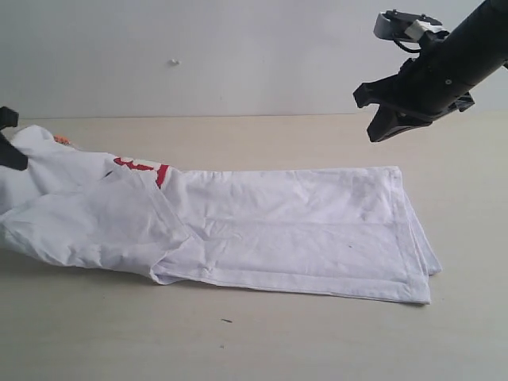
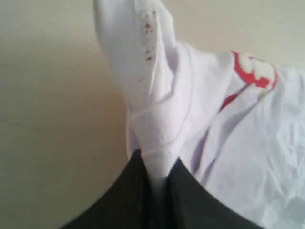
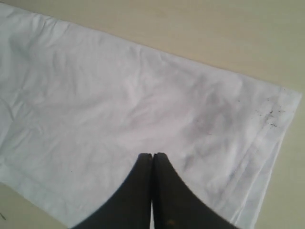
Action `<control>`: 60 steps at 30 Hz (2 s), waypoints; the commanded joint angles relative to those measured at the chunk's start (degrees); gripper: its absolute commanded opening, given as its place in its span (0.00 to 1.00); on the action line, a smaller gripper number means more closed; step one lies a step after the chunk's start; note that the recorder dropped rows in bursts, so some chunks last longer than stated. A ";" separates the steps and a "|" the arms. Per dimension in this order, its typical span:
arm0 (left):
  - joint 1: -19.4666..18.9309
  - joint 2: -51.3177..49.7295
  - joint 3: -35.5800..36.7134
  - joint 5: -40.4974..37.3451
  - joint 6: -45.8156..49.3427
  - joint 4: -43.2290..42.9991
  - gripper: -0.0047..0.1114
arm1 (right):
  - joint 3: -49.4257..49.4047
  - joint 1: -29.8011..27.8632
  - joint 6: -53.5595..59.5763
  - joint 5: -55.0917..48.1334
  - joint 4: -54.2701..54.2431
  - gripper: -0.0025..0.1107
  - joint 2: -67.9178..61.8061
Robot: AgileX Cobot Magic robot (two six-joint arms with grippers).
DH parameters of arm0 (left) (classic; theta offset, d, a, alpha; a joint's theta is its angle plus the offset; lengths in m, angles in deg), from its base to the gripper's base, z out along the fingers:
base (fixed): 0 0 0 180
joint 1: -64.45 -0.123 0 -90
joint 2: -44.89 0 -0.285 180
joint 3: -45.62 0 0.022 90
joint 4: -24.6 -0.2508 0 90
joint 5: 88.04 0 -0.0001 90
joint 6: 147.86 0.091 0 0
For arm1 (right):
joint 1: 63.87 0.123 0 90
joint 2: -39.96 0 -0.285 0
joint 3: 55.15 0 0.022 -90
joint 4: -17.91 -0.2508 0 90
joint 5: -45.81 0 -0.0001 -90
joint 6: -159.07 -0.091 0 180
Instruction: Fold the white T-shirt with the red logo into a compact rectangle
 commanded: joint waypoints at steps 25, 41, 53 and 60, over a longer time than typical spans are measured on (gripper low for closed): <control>51.78 -3.91 -13.06 14.44 -15.23 0.62 0.07 | 4.95 0.02 4.29 -10.51 -7.10 0.02 14.13; 54.46 2.76 -17.70 3.93 -29.55 -29.98 0.66 | -3.11 0.02 1.58 -4.61 -2.29 0.13 12.21; 43.64 13.90 -9.17 0.02 -33.09 -38.34 0.52 | -7.67 -0.07 -4.07 1.09 -4.05 0.52 -6.09; 39.11 15.51 -0.92 7.73 -30.54 -37.50 0.53 | -7.67 -0.07 -1.84 2.54 -4.89 0.52 -9.58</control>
